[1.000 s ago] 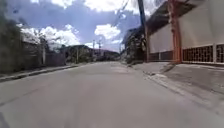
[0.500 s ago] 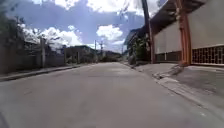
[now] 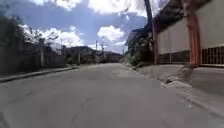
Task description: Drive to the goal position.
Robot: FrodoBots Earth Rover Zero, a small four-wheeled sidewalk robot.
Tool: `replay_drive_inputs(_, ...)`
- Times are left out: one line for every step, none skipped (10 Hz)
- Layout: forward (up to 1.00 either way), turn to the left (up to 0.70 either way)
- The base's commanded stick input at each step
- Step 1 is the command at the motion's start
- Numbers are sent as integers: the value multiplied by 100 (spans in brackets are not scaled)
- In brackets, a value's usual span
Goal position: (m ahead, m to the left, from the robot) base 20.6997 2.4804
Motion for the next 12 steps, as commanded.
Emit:
replay_drive_inputs(85, -34)
replay_drive_inputs(85, -34)
replay_drive_inputs(85, -34)
replay_drive_inputs(85, -29)
replay_drive_inputs(85, -23)
replay_drive_inputs(85, -6)
replay_drive_inputs(85, 0)
replay_drive_inputs(85, 0)
replay_drive_inputs(85, 0)
replay_drive_inputs(85, 0)
replay_drive_inputs(85, 0)
replay_drive_inputs(85, 0)
